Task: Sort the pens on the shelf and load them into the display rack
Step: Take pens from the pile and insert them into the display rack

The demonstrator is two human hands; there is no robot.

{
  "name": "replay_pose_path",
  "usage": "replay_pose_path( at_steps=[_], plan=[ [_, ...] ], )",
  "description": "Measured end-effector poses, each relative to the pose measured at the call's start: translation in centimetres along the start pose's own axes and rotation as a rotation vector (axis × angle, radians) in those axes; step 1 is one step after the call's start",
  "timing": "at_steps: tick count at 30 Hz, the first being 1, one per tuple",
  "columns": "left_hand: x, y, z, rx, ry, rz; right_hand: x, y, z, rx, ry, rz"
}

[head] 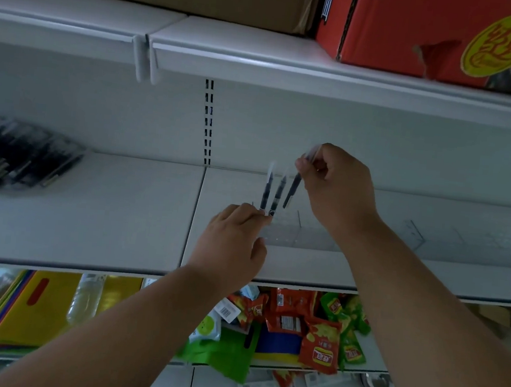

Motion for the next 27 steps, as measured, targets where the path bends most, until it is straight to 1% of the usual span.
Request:
replay_pose_path(
  at_steps=[7,11,14,19,23,27],
  plan=[
    [0.1,-0.2,0.4,0.008,-0.010,0.008,-0.4,-0.6,-0.1,-0.025,-0.056,-0.017],
    [0.0,-0.2,0.6,0.017,-0.022,0.025,-0.5,-0.6,-0.3,0.031,-0.048,-0.033],
    [0.0,-0.2,0.6,0.021,-0.028,0.020,-0.2,-1.2,-1.2,0.021,-0.080,0.035],
    [0.1,-0.3,0.6,0.032,-0.037,-0.002,0.4,-3.4,-2.1,0.125,-0.061,0.129],
    [0.0,-0.2,0.5,0.033,-0.041,-0.004,0.5,-4.0,-2.5,0.155,-0.050,0.090],
    [-0.1,-0.1,0.5,0.032,-0.029,0.008,0.5,-4.1,-2.4,0.151,-0.061,0.086]
  ],
)
Point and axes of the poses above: each hand's wrist, its own x-axis away from the middle knuckle, its own y-axis out of the back of the hand, z = x × y, the point moved 3 cm from there along -x, towards the middle knuckle, and after that the axes turned 14 degrees about -y, right-handed, at the moved point
